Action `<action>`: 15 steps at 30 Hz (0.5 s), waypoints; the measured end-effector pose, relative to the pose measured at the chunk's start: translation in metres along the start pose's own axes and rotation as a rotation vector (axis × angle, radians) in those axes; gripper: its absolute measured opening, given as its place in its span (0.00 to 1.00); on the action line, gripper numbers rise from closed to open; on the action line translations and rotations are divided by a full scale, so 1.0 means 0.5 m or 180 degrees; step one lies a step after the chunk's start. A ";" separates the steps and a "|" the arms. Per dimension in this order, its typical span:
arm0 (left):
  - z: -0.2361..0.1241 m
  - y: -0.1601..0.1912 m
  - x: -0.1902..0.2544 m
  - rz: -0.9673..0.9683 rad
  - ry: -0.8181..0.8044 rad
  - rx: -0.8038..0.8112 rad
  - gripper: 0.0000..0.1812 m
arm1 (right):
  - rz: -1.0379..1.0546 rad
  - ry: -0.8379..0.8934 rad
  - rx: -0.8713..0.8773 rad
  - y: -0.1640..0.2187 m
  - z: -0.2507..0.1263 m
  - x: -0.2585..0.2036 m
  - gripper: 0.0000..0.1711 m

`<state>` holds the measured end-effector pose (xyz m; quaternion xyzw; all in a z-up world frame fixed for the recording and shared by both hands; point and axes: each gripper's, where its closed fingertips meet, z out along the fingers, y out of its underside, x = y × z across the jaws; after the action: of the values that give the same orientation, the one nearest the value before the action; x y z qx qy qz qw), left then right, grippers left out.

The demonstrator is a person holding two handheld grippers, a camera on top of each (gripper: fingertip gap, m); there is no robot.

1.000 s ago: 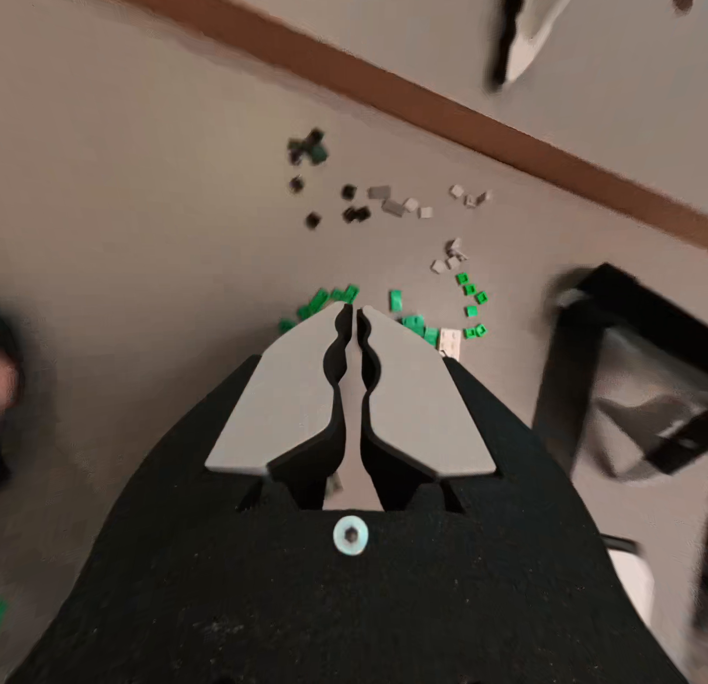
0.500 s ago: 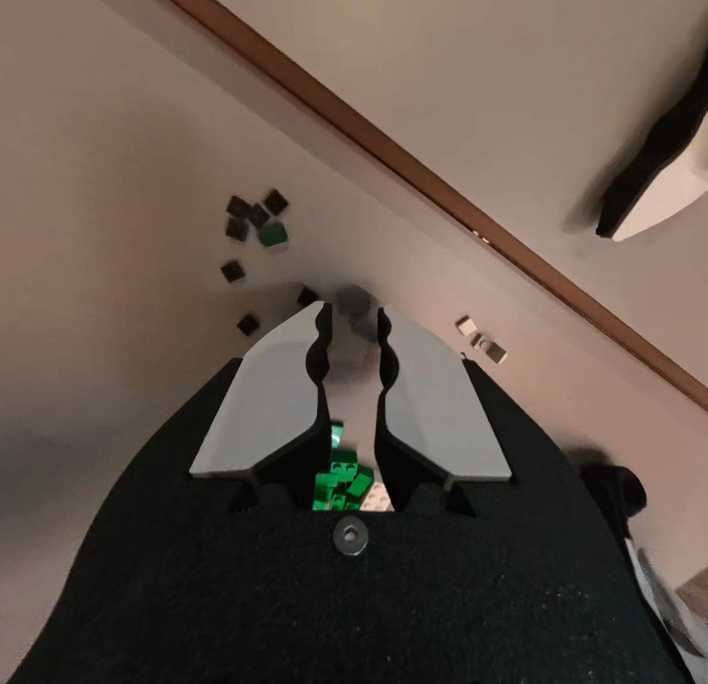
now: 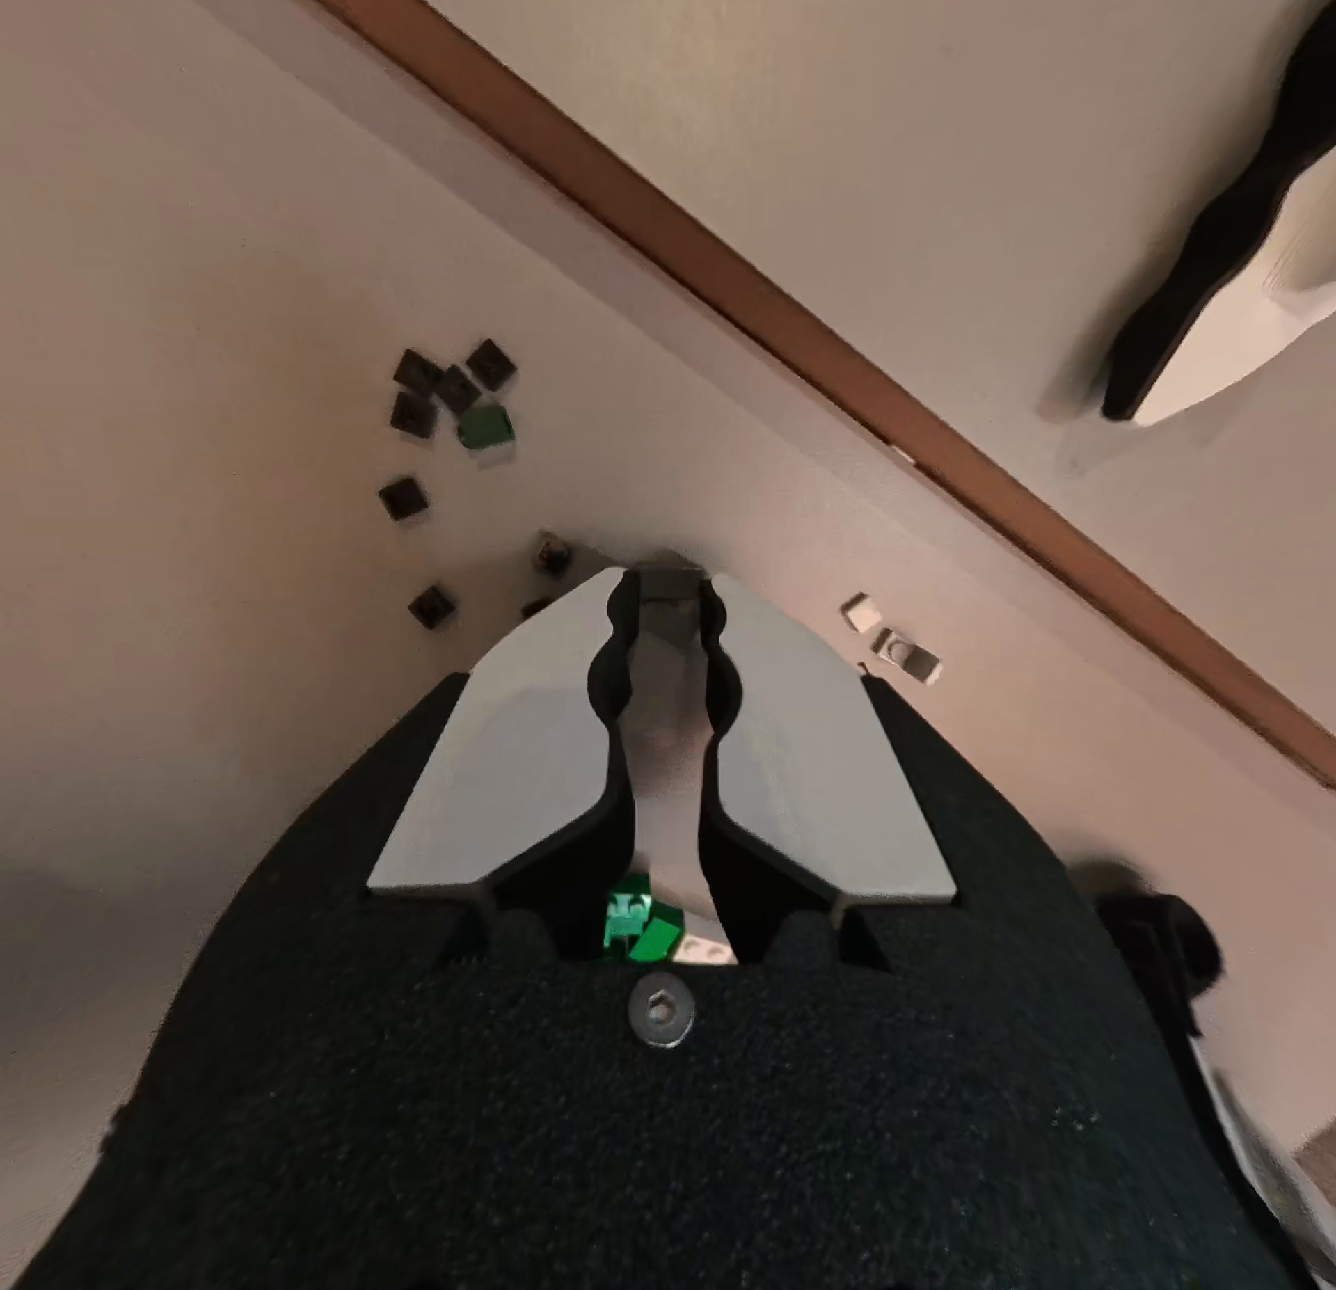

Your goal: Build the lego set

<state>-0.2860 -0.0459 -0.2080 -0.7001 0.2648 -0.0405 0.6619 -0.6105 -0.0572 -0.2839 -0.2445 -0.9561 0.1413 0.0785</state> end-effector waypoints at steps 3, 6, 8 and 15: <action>-0.001 -0.001 0.001 -0.0006 0.0016 0.0010 0.18 | -0.0123 0.0169 0.0442 -0.017 -0.060 -0.023 0.09; 0.000 0.002 0.006 -0.0031 0.0110 -0.0019 0.18 | -0.0255 0.0470 0.0962 -0.016 -0.166 -0.081 0.09; 0.001 0.006 0.014 -0.0087 0.0255 -0.0073 0.18 | -0.0153 0.0638 0.1216 0.006 -0.241 -0.140 0.09; -0.002 0.012 0.006 -0.0632 0.0589 -0.0136 0.18 | 0.0425 0.1085 0.0998 0.182 -0.379 -0.425 0.09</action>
<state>-0.2857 -0.0480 -0.2142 -0.7301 0.2548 -0.1645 0.6123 -0.3442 -0.0407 -0.1499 -0.3123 -0.8770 0.2497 0.2663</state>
